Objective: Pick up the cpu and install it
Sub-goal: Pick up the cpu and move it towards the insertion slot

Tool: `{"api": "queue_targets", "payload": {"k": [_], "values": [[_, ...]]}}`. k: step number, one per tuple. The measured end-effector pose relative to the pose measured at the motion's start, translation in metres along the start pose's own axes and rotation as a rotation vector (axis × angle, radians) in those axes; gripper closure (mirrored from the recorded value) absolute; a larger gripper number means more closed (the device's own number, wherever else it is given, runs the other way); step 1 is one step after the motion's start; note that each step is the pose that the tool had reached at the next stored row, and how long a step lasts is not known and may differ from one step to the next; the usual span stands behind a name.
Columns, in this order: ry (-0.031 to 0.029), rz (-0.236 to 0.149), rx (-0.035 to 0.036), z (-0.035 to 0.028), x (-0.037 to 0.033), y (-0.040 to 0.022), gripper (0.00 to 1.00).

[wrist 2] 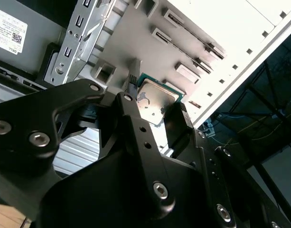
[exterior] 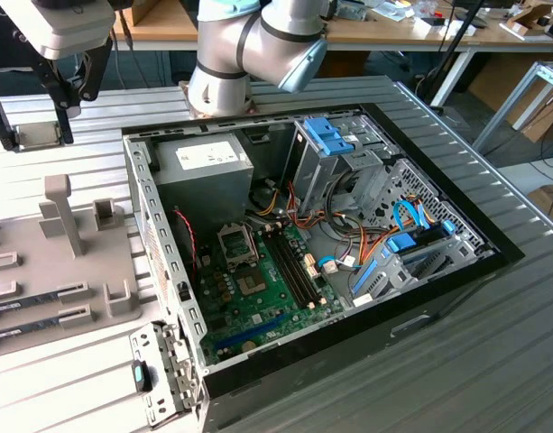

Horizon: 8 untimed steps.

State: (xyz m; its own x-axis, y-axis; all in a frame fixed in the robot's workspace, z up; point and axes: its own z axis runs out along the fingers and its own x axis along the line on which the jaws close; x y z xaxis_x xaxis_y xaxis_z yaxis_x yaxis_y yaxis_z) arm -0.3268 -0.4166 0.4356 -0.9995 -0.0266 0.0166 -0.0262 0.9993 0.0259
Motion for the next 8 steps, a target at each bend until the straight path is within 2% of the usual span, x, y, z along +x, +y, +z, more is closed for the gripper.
{"api": "queue_targets", "payload": {"k": [8], "values": [[0.0001,0.0,0.0001,0.0001,-0.0067,-0.0029,0.53]]}}
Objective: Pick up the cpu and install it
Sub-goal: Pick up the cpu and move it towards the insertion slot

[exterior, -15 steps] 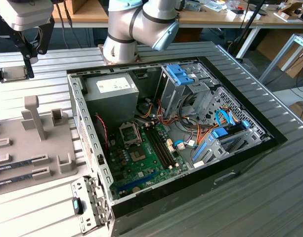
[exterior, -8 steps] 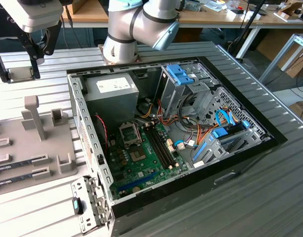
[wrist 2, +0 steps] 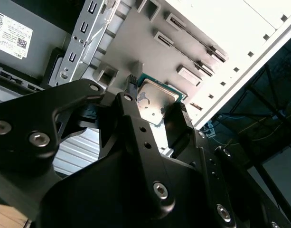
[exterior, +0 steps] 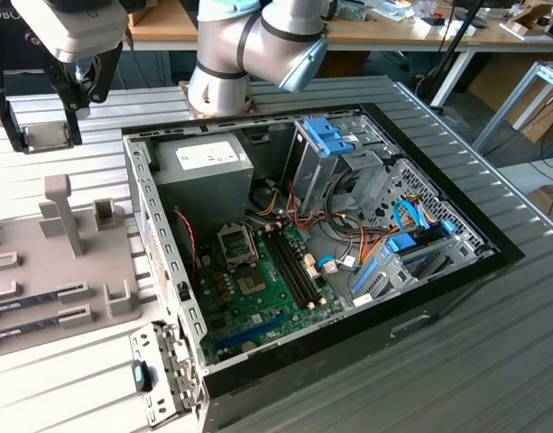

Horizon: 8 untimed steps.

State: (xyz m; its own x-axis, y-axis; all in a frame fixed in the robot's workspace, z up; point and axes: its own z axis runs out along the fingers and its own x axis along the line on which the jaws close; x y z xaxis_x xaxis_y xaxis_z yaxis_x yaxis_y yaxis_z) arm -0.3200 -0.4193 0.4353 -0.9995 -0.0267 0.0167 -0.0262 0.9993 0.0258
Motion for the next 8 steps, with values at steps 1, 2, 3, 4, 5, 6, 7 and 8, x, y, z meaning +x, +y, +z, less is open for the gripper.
{"api": "queue_targets", "payload": {"k": [1,2,3,4,5,6,7,8], "values": [[0.0,0.0,0.0,0.0,-0.0007,-0.0003,0.53],[-0.0001,0.0,-0.0001,0.0001,-0.0018,-0.0008,0.53],[-0.0001,0.0,0.0,0.0001,-0.0025,-0.0011,0.53],[0.0,0.0,-0.0001,0.0001,-0.0032,-0.0014,0.53],[0.0,0.0,0.0,0.0002,-0.0042,-0.0019,0.53],[-0.0001,0.0,0.0,0.0002,-0.0049,-0.0023,0.53],[0.0,0.0,-0.0001,0.0002,-0.0061,-0.0028,0.53],[0.0,0.0,0.0,0.0002,-0.0068,-0.0032,0.53]]}}
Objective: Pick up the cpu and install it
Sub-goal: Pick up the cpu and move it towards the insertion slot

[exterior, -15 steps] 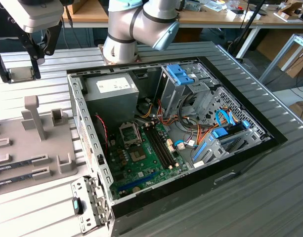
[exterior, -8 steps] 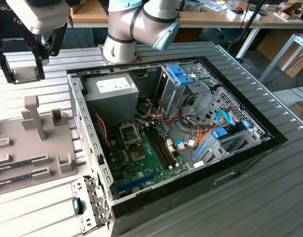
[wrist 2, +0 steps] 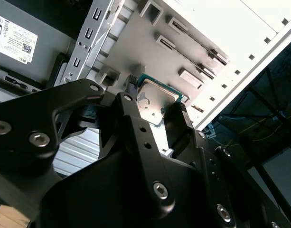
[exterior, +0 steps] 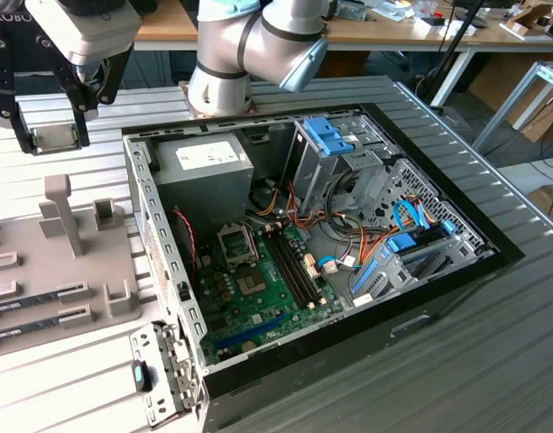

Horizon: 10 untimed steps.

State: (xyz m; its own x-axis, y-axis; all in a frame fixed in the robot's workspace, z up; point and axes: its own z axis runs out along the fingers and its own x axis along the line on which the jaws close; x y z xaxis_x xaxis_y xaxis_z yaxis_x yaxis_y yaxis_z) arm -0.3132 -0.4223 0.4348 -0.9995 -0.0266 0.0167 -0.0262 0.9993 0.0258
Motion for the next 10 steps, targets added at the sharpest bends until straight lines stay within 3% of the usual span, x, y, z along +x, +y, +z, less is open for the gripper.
{"api": "queue_targets", "payload": {"k": [10], "values": [[-0.0001,0.0,-0.0001,0.0004,-0.0117,-0.0052,0.53]]}}
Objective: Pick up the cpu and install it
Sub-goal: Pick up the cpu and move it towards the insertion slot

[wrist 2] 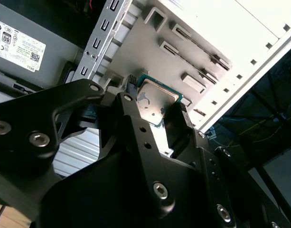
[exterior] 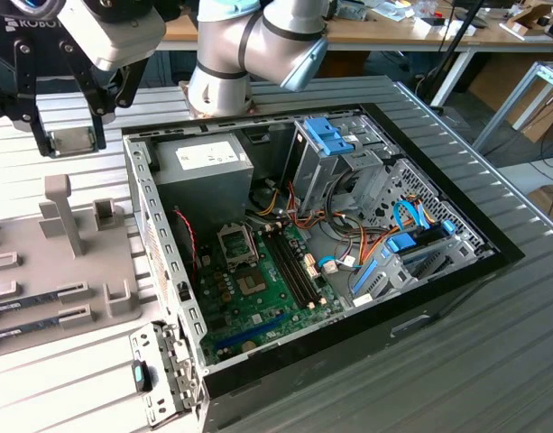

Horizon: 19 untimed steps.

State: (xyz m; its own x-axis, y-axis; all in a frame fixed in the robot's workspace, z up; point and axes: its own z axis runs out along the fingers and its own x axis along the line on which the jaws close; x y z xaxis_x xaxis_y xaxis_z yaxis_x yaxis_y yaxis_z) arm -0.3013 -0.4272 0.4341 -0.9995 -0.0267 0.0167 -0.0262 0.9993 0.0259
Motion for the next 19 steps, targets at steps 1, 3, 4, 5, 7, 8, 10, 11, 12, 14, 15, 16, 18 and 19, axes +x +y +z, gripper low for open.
{"api": "queue_targets", "payload": {"k": [1,3,4,5,7,8,10,11,12,14,15,16,18,19], "values": [[0.0,0.0,0.0,0.0,-0.0007,-0.0003,0.53],[0.0,0.0,0.0,0.0001,-0.0023,-0.001,0.53],[0.0,0.0,0.0001,0.0001,-0.0037,-0.0017,0.53],[0.0,0.0,0.0,0.0002,-0.0052,-0.0025,0.53],[0.0,0.0,0.0001,0.0004,-0.0087,-0.0042,0.53],[0.0,0.0,0.0001,0.0006,-0.0107,-0.0053,0.53],[0.0,0.0,0.0001,0.0006,-0.0121,-0.006,0.53],[0.0,0.0,0.0,0.0007,-0.0135,-0.0066,0.53],[0.0,0.0,0.0001,0.0008,-0.0147,-0.0072,0.53],[0.0,0.0,0.0,0.0009,-0.0176,-0.0086,0.53],[-0.0001,0.0,0.0001,0.001,-0.0187,-0.0091,0.53],[0.0,0.0,0.0001,0.001,-0.0193,-0.0094,0.53],[0.0,0.0,0.0001,0.0011,-0.0206,-0.01,0.53],[0.0,0.0,0.0,0.0012,-0.0212,-0.0103,0.53]]}}
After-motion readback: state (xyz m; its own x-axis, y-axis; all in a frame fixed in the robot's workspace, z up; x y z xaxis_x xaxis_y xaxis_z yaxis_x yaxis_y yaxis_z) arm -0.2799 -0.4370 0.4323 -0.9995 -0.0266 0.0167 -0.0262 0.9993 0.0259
